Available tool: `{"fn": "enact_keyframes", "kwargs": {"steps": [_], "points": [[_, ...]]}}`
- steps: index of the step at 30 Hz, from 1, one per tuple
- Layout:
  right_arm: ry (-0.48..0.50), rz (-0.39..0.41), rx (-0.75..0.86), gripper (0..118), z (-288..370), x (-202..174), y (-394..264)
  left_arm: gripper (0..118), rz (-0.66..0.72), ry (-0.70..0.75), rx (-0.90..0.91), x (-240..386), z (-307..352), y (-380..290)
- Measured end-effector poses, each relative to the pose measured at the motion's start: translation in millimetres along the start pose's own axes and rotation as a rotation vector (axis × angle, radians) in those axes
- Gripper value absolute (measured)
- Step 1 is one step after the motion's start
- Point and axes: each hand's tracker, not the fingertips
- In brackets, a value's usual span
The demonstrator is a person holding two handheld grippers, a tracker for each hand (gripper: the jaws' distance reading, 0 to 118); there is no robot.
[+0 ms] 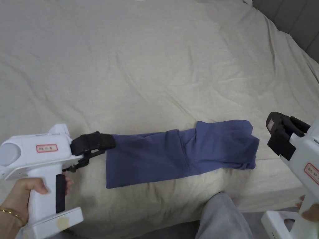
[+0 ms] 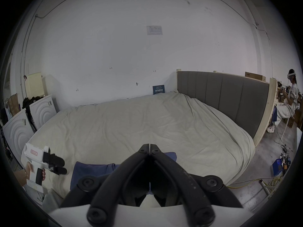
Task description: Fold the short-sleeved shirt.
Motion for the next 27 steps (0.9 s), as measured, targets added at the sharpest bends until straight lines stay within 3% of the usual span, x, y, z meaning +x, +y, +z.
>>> {"fn": "enact_keyframes", "kwargs": {"steps": [2, 5, 7, 13, 14, 16, 17, 19, 22, 27], "points": [[-0.004, -0.002, -0.011, 2, -3.0, -1.0, -0.3, 118, 0.07, -0.027, -0.046, -9.1, -6.4, -6.5], [-0.006, -0.003, -0.022, 2, -4.8, -3.1, 0.0, 118, 0.061, -0.155, -0.012, -7.6, -9.1, -11.8], [-0.007, 0.003, -0.026, 2, -6.1, -4.9, 0.1, 114, 0.144, -0.213, -0.06, -9.0, -22.6, -12.5], [-0.004, 0.006, -0.033, 2, -6.1, -9.0, 1.2, 100, 0.124, -0.212, -0.079, 6.7, -53.2, -8.3], [-0.004, 0.01, -0.035, 2, -5.9, -9.5, 1.3, 77, 0.132, -0.187, -0.069, 8.1, -55.4, -6.8], [-0.005, 0.013, -0.037, 2, -5.0, -8.9, 0.8, 9, 0.143, -0.017, -0.056, 12.0, -63.8, -5.7], [-0.005, 0.013, -0.035, 2, -4.1, -9.1, 0.8, 10, 0.132, 0.067, -0.062, 9.8, -68.2, -7.3], [-0.007, 0.018, -0.036, 2, -2.9, -9.3, 1.3, 10, 0.193, -0.05, -0.02, 11.9, -61.2, -10.5], [-0.005, 0.028, -0.035, 2, -2.2, -9.6, 3.1, 8, 0.22, 0.047, -0.039, 20.6, -53.5, -8.3], [0.012, 0.026, -0.022, 2, -1.7, -16.8, 8.2, 7, 0.248, 0.085, 0.044, 22.7, -7.5, 3.3]]}}
